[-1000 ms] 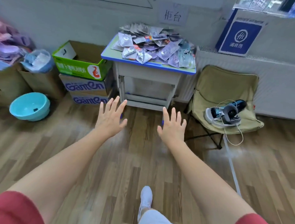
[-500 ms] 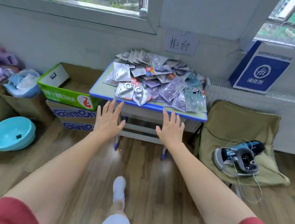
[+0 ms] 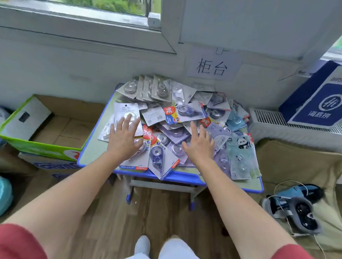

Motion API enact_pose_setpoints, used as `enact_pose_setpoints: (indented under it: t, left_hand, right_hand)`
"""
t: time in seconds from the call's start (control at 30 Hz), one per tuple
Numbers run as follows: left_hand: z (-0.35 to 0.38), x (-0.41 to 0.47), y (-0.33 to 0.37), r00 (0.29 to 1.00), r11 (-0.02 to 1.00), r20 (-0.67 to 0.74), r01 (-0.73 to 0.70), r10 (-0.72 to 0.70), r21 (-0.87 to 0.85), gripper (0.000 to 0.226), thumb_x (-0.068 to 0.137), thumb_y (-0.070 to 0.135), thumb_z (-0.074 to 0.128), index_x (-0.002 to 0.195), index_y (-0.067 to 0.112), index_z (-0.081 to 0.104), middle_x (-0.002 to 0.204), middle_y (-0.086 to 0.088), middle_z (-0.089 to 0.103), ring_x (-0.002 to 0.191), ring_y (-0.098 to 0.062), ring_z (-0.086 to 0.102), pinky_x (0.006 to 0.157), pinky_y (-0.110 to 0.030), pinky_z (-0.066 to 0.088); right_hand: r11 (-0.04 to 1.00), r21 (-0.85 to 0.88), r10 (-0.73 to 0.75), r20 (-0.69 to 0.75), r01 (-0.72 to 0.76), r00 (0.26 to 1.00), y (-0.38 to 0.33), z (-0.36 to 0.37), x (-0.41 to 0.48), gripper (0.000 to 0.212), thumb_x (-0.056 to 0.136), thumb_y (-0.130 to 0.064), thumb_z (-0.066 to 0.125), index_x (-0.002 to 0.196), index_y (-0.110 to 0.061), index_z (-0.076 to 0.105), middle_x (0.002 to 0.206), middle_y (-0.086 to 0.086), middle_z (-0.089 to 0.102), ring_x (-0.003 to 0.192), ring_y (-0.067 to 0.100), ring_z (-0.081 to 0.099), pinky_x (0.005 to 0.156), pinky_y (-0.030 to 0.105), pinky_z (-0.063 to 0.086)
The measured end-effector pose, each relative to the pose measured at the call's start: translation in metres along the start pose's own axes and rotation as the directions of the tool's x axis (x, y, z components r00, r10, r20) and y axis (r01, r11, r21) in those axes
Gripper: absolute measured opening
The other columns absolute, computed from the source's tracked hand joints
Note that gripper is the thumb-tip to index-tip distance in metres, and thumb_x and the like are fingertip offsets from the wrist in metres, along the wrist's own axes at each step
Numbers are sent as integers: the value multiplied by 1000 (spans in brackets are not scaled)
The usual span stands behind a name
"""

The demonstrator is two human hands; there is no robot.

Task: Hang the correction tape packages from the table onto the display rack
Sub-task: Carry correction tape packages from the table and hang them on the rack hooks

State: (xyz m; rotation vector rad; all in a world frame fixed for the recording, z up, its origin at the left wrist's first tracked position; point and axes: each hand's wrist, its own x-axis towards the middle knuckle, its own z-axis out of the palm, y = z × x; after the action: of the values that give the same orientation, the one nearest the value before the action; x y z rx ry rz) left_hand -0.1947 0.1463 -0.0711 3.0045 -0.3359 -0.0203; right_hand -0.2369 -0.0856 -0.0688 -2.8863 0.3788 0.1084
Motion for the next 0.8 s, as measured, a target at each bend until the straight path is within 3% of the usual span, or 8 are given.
enact_pose_setpoints:
  t: [0.17,0.3,0.5,0.67,0.8]
  left_hand:
    - [19,51,-4,994,993,71,91,-87,-68,71,94,47,45,152,29,6,160,-2,-1,146,-23,-2,115,-54,6]
    - [29,87,-4,967,970,151,221,-204,-104,74,92,54,46,151,33,6,159,0,-6,145,-23,-8,107,-66,11]
    - [48,121,-4,913,943,271,329,-304,-55,81,89,58,49,151,34,3,159,-2,-12,145,-26,-10,105,-68,16]
    - [57,126,-3,913,930,220,363,-343,-58,69,92,47,47,150,33,11,159,-3,-7,145,-26,-6,107,-67,14]
    - [56,127,-2,914,925,196,373,-354,-71,63,93,41,48,148,34,17,159,-4,-4,144,-26,-1,107,-65,14]
  right_hand:
    - [990,-65,-123,23,125,992,5,1,67,81,92,-48,50,152,-26,0,158,12,8,145,30,8,115,50,10]
    - [954,-140,-259,50,264,965,10,-6,121,92,82,-64,55,152,-26,8,157,12,13,145,29,9,116,44,5]
    - [892,-150,-390,219,426,894,21,-12,172,106,69,-75,59,151,-32,8,158,8,12,145,26,11,115,44,4]
    - [843,-163,-453,297,512,840,31,-11,185,108,65,-77,60,151,-35,9,159,5,9,145,26,8,116,46,2]
    - [817,-163,-510,242,553,825,30,-13,189,103,65,-76,62,149,-34,19,151,4,27,139,26,20,114,43,2]
